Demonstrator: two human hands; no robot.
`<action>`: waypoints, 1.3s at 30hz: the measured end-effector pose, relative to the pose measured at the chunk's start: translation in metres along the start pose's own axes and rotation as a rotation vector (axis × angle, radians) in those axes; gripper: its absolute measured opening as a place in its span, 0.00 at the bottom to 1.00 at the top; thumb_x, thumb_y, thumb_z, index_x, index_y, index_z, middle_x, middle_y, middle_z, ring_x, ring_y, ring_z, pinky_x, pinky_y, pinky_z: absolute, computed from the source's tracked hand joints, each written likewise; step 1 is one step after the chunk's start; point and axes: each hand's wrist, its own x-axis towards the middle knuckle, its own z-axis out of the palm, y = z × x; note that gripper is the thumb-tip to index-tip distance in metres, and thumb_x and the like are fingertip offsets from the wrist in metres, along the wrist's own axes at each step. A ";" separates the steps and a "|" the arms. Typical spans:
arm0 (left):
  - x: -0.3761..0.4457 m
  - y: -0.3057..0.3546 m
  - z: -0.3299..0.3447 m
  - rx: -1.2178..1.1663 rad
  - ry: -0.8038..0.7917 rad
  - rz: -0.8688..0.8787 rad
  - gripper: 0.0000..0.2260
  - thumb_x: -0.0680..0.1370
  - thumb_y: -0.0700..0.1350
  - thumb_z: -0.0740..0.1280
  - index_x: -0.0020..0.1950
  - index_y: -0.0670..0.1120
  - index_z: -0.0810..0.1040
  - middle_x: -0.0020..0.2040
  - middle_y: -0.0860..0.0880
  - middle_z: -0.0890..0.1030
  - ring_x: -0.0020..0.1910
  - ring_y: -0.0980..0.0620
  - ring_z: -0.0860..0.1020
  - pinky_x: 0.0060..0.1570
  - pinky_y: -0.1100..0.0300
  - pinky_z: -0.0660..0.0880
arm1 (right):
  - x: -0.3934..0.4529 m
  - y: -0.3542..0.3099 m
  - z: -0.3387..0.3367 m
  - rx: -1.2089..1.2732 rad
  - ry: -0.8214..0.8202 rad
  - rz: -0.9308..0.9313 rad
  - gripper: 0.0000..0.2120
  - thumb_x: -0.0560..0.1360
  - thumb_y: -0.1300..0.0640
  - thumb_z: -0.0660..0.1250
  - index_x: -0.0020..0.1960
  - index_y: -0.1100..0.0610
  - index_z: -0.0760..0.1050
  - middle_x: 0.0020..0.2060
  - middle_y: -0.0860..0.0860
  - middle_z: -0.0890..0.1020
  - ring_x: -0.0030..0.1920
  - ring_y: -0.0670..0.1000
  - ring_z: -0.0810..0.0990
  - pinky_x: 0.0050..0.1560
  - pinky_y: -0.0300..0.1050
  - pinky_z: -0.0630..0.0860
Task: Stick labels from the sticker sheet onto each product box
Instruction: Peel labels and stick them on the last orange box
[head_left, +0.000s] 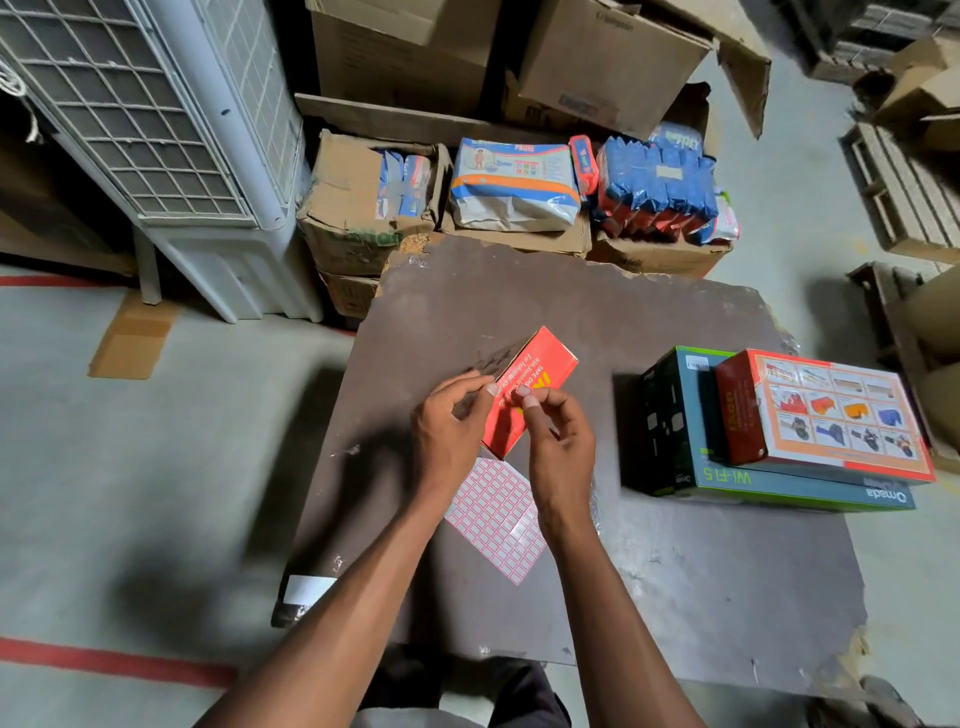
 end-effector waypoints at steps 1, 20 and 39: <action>-0.003 0.000 0.002 -0.011 -0.004 -0.012 0.10 0.81 0.50 0.69 0.60 0.50 0.85 0.56 0.56 0.85 0.50 0.63 0.82 0.53 0.65 0.81 | 0.001 -0.001 -0.001 0.028 0.024 0.025 0.06 0.81 0.55 0.69 0.54 0.58 0.81 0.50 0.50 0.86 0.48 0.42 0.84 0.49 0.32 0.78; -0.027 0.002 0.024 0.061 0.081 0.174 0.07 0.79 0.40 0.71 0.55 0.45 0.87 0.52 0.53 0.87 0.51 0.61 0.82 0.52 0.73 0.76 | 0.009 -0.005 0.004 0.169 0.155 0.345 0.08 0.77 0.58 0.72 0.50 0.64 0.84 0.38 0.55 0.85 0.37 0.48 0.81 0.38 0.38 0.79; -0.033 -0.006 0.030 0.032 0.040 0.185 0.10 0.79 0.42 0.70 0.60 0.47 0.85 0.57 0.51 0.86 0.56 0.54 0.84 0.56 0.50 0.82 | 0.014 0.003 0.009 0.058 0.291 0.382 0.07 0.75 0.58 0.73 0.44 0.63 0.84 0.41 0.60 0.87 0.37 0.52 0.82 0.45 0.51 0.82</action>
